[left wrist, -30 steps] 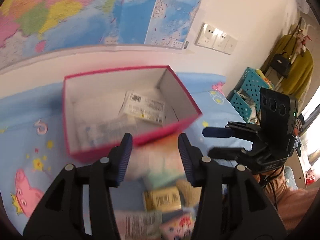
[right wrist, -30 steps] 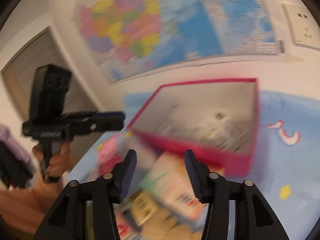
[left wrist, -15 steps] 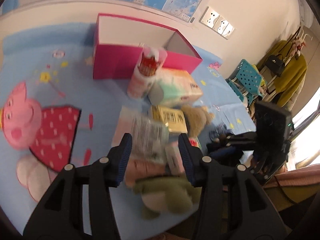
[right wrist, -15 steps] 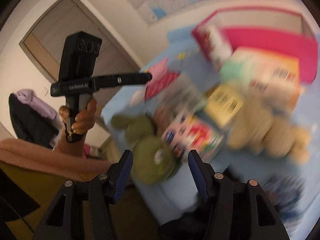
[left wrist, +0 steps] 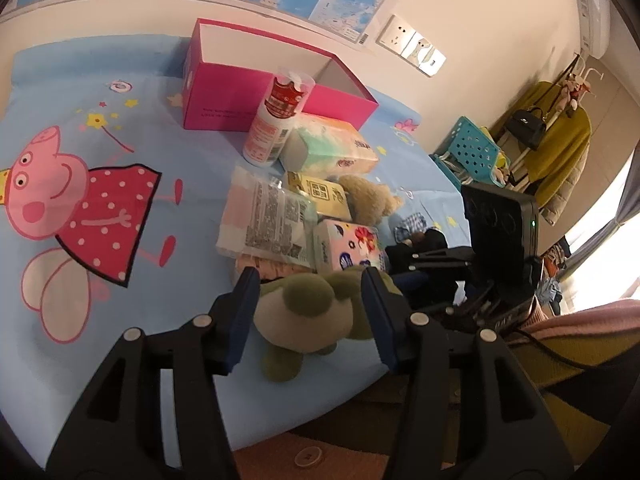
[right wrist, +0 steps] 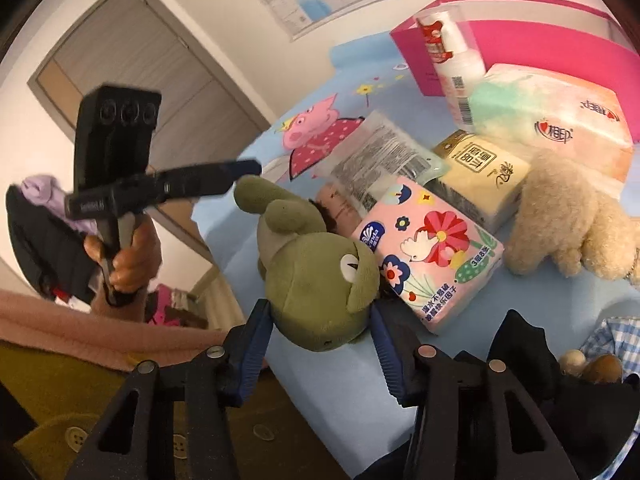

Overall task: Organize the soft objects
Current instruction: 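Reach the right tool to the green frog plush and close on it, then lift the frog plush with the right tool and release it into the pink box, then reach the right tool to the beige teddy bear and grasp it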

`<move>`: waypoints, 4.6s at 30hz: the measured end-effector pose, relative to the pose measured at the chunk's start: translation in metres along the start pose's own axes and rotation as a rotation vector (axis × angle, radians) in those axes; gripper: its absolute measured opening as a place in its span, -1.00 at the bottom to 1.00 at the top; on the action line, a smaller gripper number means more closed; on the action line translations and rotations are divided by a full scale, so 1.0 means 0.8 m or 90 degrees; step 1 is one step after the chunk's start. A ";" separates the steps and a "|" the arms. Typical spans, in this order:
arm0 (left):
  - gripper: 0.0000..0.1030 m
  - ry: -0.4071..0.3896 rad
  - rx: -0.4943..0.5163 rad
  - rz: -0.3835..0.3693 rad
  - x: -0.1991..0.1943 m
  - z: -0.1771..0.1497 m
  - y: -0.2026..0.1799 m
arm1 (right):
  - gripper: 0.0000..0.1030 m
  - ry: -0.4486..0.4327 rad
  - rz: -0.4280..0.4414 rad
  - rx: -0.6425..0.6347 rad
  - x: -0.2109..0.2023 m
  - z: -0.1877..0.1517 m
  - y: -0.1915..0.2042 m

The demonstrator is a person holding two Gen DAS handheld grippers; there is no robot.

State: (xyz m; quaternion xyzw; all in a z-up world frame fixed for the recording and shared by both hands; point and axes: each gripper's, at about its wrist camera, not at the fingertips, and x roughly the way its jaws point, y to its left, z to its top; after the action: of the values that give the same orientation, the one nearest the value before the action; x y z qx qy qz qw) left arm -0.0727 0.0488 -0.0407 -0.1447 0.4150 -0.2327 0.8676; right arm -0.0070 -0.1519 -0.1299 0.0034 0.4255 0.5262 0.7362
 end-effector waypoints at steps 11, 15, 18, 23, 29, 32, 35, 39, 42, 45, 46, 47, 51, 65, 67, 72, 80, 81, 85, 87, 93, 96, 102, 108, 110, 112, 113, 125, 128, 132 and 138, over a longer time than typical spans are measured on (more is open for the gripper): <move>0.24 0.048 0.004 -0.034 0.025 -0.024 0.003 | -0.11 -0.062 0.005 0.010 -0.027 0.023 -0.001; 0.24 0.059 -0.006 -0.066 0.031 -0.034 0.004 | -0.11 -0.068 0.017 0.026 -0.027 0.030 -0.009; 0.23 0.064 -0.006 -0.049 0.037 -0.038 0.002 | -0.11 -0.070 0.018 0.027 -0.027 0.030 -0.009; -0.06 0.039 -0.024 -0.010 0.028 -0.031 -0.001 | -0.11 -0.078 0.021 0.034 -0.037 0.031 -0.011; -0.06 -0.011 -0.009 0.007 0.001 -0.006 -0.012 | -0.11 -0.118 0.026 0.011 -0.057 0.045 0.001; -0.06 -0.041 0.005 0.017 -0.011 0.013 -0.018 | -0.11 -0.143 0.031 -0.003 -0.071 0.057 0.007; -0.06 -0.064 0.016 0.031 -0.020 0.038 -0.019 | -0.11 -0.171 0.029 -0.016 -0.083 0.076 0.010; -0.06 -0.100 0.048 0.053 -0.029 0.083 -0.025 | -0.11 -0.209 0.023 -0.034 -0.101 0.108 0.009; -0.06 -0.122 0.076 0.077 -0.032 0.119 -0.031 | -0.11 -0.242 0.018 -0.050 -0.118 0.137 0.007; -0.06 -0.137 0.095 0.095 -0.030 0.158 -0.032 | -0.11 -0.272 0.015 -0.057 -0.131 0.169 -0.001; -0.06 -0.141 0.096 0.101 -0.028 0.172 -0.031 | -0.11 -0.282 0.014 -0.055 -0.135 0.181 -0.007; -0.06 -0.144 0.095 0.108 -0.024 0.185 -0.029 | -0.11 -0.286 0.014 -0.051 -0.137 0.191 -0.012; -0.06 -0.135 0.102 0.127 -0.001 0.230 -0.021 | -0.11 -0.300 0.015 -0.029 -0.136 0.229 -0.043; -0.06 -0.072 0.047 0.149 0.103 0.320 0.048 | -0.11 -0.277 -0.005 0.090 -0.088 0.308 -0.164; -0.06 -0.064 0.039 0.161 0.117 0.328 0.058 | -0.11 -0.272 -0.006 0.110 -0.078 0.314 -0.178; -0.08 -0.045 0.019 0.178 0.149 0.348 0.081 | -0.10 -0.238 -0.031 0.158 -0.042 0.334 -0.210; -0.08 -0.051 -0.006 0.204 0.162 0.346 0.097 | 0.19 -0.172 -0.121 0.226 -0.021 0.335 -0.237; -0.08 -0.055 -0.003 0.205 0.160 0.344 0.096 | 0.19 -0.173 -0.129 0.221 -0.025 0.331 -0.236; -0.07 -0.078 0.003 0.195 0.140 0.334 0.087 | 0.19 -0.168 -0.125 0.200 -0.041 0.318 -0.229; -0.01 -0.093 0.010 0.185 0.127 0.326 0.078 | 0.19 -0.172 -0.119 0.173 -0.053 0.308 -0.215; 0.20 -0.148 0.051 0.160 0.077 0.282 0.034 | 0.20 -0.198 -0.100 0.082 -0.101 0.265 -0.157; 0.21 -0.156 0.067 0.139 0.058 0.254 0.014 | 0.21 -0.209 -0.095 0.055 -0.123 0.236 -0.134; 0.21 -0.144 0.099 0.098 0.043 0.202 -0.023 | 0.23 -0.209 -0.122 0.050 -0.157 0.158 -0.118; 0.21 -0.078 0.128 0.058 0.075 0.153 -0.060 | 0.23 -0.178 -0.138 0.113 -0.158 0.087 -0.143; 0.21 -0.053 0.135 0.044 0.090 0.139 -0.070 | 0.23 -0.166 -0.136 0.147 -0.153 0.063 -0.157; 0.21 -0.024 0.136 0.030 0.107 0.127 -0.079 | 0.23 -0.154 -0.151 0.167 -0.148 0.046 -0.168; 0.21 -0.014 0.137 0.023 0.113 0.123 -0.082 | 0.23 -0.147 -0.160 0.180 -0.145 0.038 -0.173; 0.21 0.083 0.149 0.011 0.174 0.088 -0.111 | 0.23 -0.133 -0.156 0.201 -0.125 0.011 -0.193; 0.17 0.093 0.138 0.006 0.179 0.087 -0.108 | 0.23 -0.136 -0.150 0.200 -0.120 0.010 -0.195; -0.03 0.109 0.128 -0.005 0.184 0.086 -0.106 | 0.21 -0.138 -0.142 0.195 -0.118 0.010 -0.195; -0.17 0.121 0.120 -0.010 0.193 0.089 -0.103 | -0.37 -0.141 -0.134 0.189 -0.119 0.004 -0.193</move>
State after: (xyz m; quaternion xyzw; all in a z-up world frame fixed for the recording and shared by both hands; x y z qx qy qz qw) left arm 0.0446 -0.0985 -0.0612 -0.0428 0.4705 -0.2900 0.8323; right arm 0.1065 -0.2933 -0.1388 0.1250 0.4127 0.3744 0.8209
